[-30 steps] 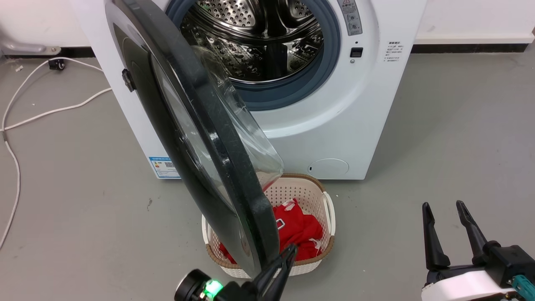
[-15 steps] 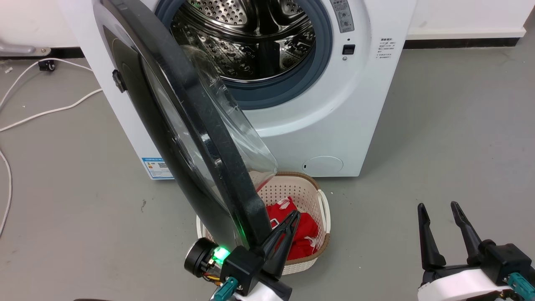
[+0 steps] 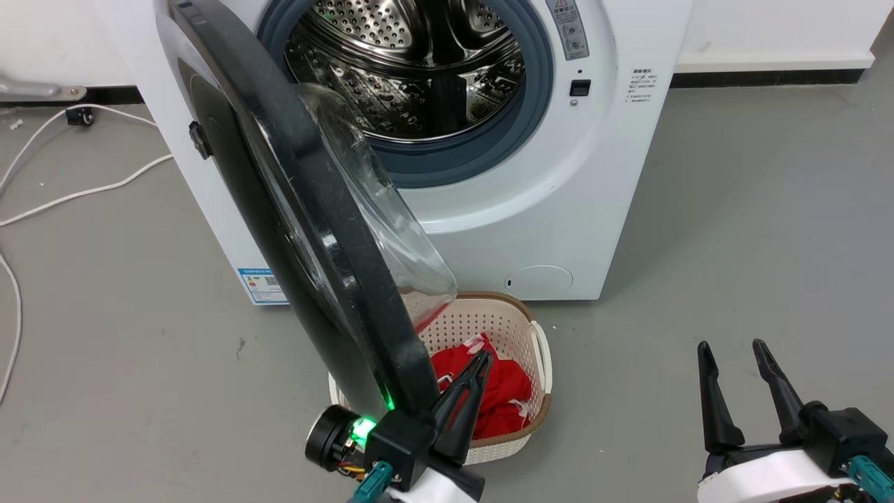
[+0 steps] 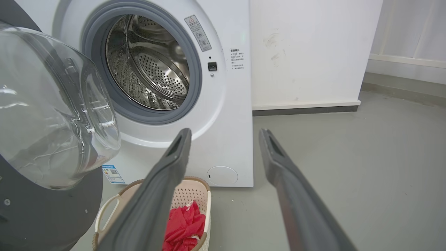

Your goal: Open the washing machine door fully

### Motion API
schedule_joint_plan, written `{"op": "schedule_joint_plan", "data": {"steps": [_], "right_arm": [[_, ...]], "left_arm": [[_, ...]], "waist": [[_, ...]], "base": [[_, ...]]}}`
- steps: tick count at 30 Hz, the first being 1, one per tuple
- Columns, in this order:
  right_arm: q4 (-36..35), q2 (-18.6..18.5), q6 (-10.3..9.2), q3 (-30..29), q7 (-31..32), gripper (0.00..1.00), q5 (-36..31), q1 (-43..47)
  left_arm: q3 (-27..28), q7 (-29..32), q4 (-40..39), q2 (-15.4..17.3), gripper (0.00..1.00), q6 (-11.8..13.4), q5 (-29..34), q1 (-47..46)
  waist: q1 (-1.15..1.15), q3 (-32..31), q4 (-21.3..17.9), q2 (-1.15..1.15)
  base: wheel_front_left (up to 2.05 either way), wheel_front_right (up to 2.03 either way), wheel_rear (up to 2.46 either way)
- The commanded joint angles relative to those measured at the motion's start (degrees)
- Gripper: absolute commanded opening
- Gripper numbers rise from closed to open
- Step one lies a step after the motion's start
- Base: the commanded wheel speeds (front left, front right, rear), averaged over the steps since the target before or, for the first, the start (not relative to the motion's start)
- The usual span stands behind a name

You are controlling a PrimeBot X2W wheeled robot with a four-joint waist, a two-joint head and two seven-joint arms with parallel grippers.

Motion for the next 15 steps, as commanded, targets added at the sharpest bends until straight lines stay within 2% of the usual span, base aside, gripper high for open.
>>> {"op": "schedule_joint_plan", "data": {"steps": [1,9,15], "right_arm": [[0.19,0.12,-0.04,-0.04,-0.01,1.00,0.17,0.25],[0.46,0.12,-0.04,-0.24,0.08,1.00,0.42,0.97],[0.05,0.12,-0.04,-0.69,0.39,1.00,0.21,1.55]], "left_arm": [[2.89,-0.05,0.28,2.22,0.00,1.58,-0.17,0.26],[2.65,-0.08,-4.27,3.44,0.00,3.22,0.03,4.96],[2.13,0.43,-8.31,4.08,0.00,4.16,-0.25,8.50]], "waist": [[0.00,-0.11,0.19,0.00],[0.00,-1.00,2.28,0.00],[0.00,-1.46,5.97,0.00]], "base": [[0.00,0.00,0.00],[0.00,0.00,0.00],[0.00,0.00,0.00]]}}
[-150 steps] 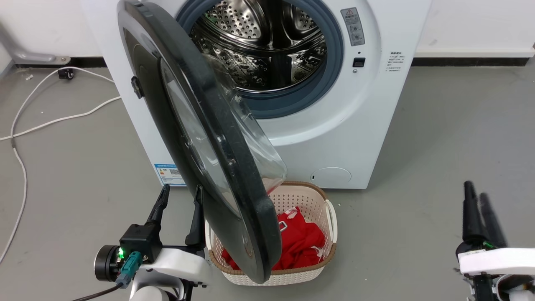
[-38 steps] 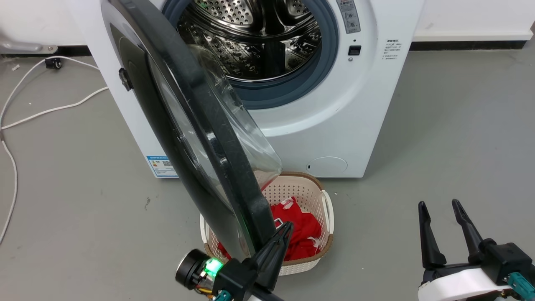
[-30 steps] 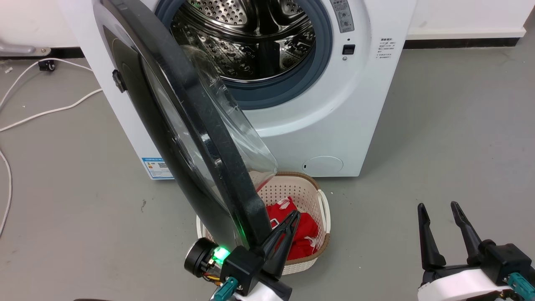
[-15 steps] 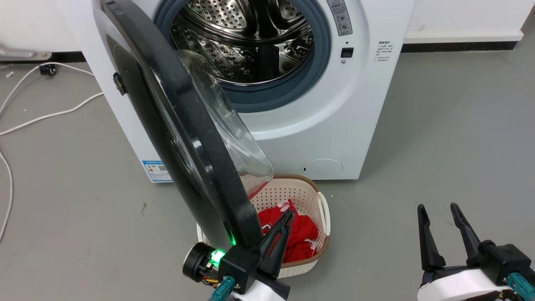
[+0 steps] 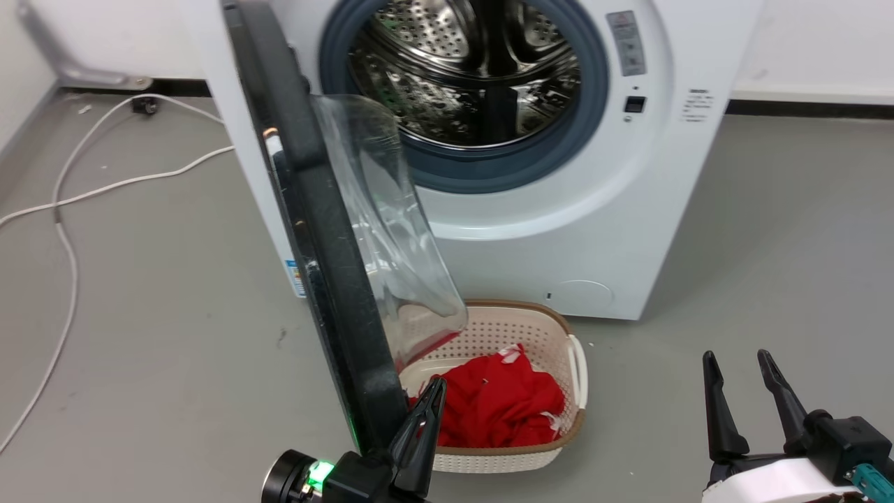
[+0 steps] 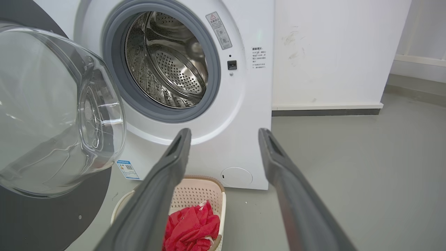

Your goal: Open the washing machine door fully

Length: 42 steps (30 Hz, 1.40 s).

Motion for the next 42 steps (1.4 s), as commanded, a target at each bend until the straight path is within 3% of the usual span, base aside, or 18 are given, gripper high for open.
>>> {"op": "schedule_joint_plan", "data": {"steps": [1,20,35,42], "right_arm": [[-0.24,0.11,-0.04,-0.11,0.20,1.00,-0.14,0.64],[-0.62,0.10,-0.04,0.07,0.83,1.00,-0.11,0.25],[-1.17,0.10,-0.04,0.16,1.84,1.00,-0.87,-1.10],[-1.62,0.09,-0.04,-0.08,2.50,1.00,-1.23,-1.74]], "left_arm": [[0.39,0.22,-0.83,0.50,0.00,0.58,-0.23,0.97],[4.94,0.78,-3.63,3.38,0.00,4.69,-1.84,3.93],[16.91,-0.37,-1.45,6.65,0.00,8.24,-6.25,-0.08],[22.82,-0.66,2.01,8.48,0.00,7.92,-8.42,-3.46]], "waist": [[0.00,-0.24,2.23,0.00],[0.00,0.27,17.46,0.00],[0.00,2.67,18.68,0.00],[0.00,3.99,18.02,0.00]], "base": [[0.00,0.00,0.00],[0.00,0.00,0.00],[0.00,0.00,0.00],[0.00,0.00,0.00]]}}
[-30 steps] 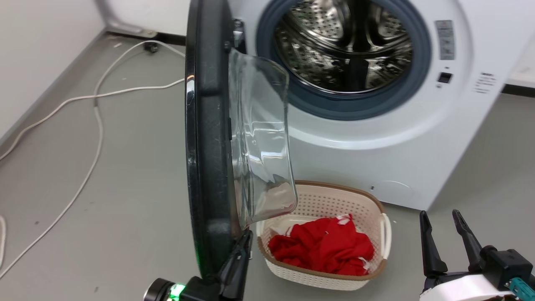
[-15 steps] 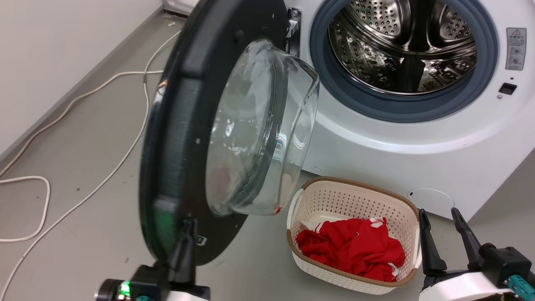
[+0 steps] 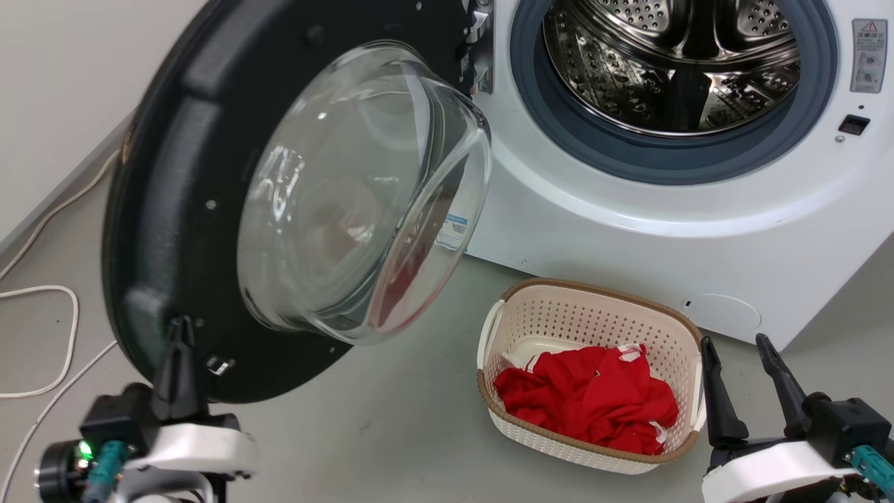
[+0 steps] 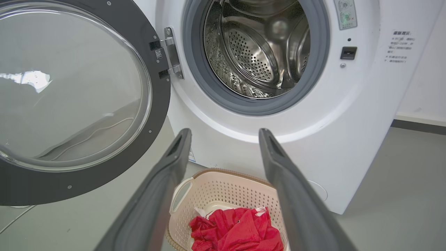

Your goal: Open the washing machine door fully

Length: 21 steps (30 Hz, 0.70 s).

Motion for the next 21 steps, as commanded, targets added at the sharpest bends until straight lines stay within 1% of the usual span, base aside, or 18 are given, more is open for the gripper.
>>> {"op": "schedule_joint_plan", "data": {"steps": [1,11,21], "right_arm": [[-0.24,0.09,-0.04,-0.14,0.26,1.00,-0.41,-0.71],[-0.52,0.08,-0.04,0.04,0.77,1.00,-0.76,-1.82],[-0.06,0.09,-0.04,0.20,0.72,1.00,-0.45,-2.55]], "left_arm": [[1.91,-0.37,1.44,1.17,0.00,-0.23,-0.72,-1.88],[7.88,-0.30,11.26,4.29,0.00,-4.26,-2.76,-8.76],[10.80,-0.31,18.54,5.44,0.00,-6.45,-0.93,-13.74]], "waist": [[0.00,0.45,-0.28,0.00],[0.00,1.98,-1.74,0.00],[0.00,2.57,-2.81,0.00]], "base": [[0.00,0.00,0.00],[0.00,0.00,0.00],[0.00,0.00,0.00]]}}
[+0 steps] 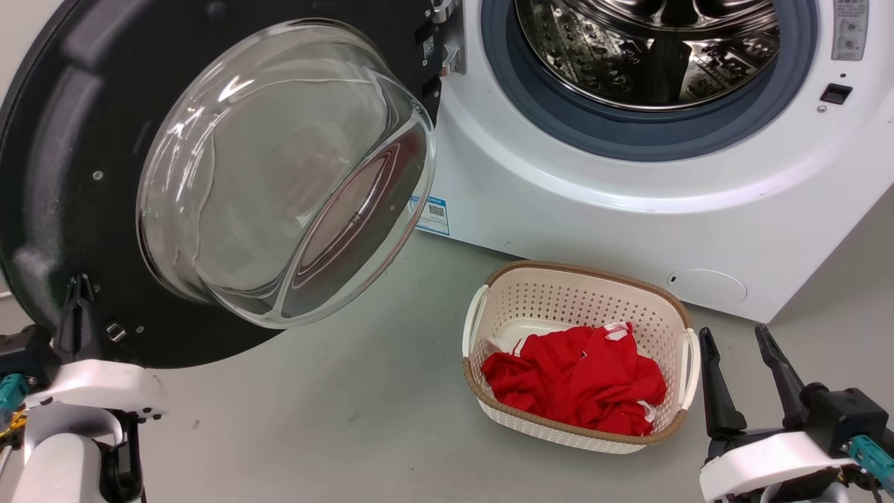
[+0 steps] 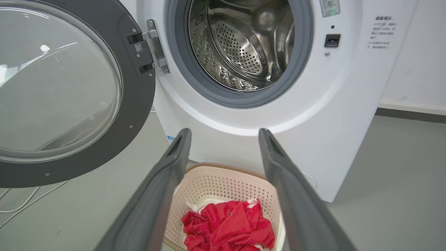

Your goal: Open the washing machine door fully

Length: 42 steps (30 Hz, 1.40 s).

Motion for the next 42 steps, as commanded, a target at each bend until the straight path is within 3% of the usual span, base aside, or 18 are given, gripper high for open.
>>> {"op": "schedule_joint_plan", "data": {"steps": [1,8,13,21,23,24,25,42], "right_arm": [[0.17,0.09,-0.04,0.08,-0.09,1.00,0.04,-1.11],[0.95,0.09,-0.04,0.19,-0.84,1.00,0.82,-0.61],[1.52,0.09,-0.04,0.53,-1.51,1.00,1.22,0.48],[2.51,0.08,-0.04,1.99,-2.02,1.00,1.56,1.33],[2.70,0.08,-0.04,2.31,-2.16,1.00,1.45,1.38],[2.78,0.08,-0.04,2.52,-2.10,1.00,1.44,1.45],[2.76,0.09,-0.04,2.73,-2.12,1.00,1.37,1.53],[-2.20,0.08,-0.04,1.03,-1.49,1.00,-2.11,1.24]], "left_arm": [[0.53,-0.13,0.59,0.30,0.00,-0.06,0.47,-0.79],[2.04,-0.14,-1.39,-1.35,0.00,0.60,2.36,2.94],[2.63,-0.13,-7.71,-3.83,0.00,1.46,4.64,9.01],[-1.41,-0.13,-15.95,-9.44,0.00,1.15,7.87,17.51],[-2.69,-0.13,-16.90,-10.56,0.41,0.90,8.44,18.76],[-3.25,-0.13,-17.03,-10.91,0.67,0.59,8.51,19.05],[-3.77,-0.13,-16.93,-11.32,1.00,0.33,8.61,19.18],[-8.76,-0.14,-14.39,-13.65,1.00,-3.38,11.19,11.53]], "waist": [[0.00,-0.15,-0.21,0.00],[0.00,-1.53,-1.34,0.00],[0.00,-3.14,-2.34,0.00],[0.00,-5.21,-4.58,0.00],[0.00,-5.71,-5.39,0.00],[0.00,-6.02,-5.85,0.00],[0.00,-6.21,-6.35,0.00],[0.00,-6.74,-16.95,0.00]], "base": [[0.00,0.00,0.00],[0.00,0.00,0.00],[0.00,0.00,0.00],[0.00,0.00,0.00],[0.00,0.00,0.00],[0.00,0.00,0.00],[0.00,0.00,0.00],[0.00,0.00,0.00]]}}
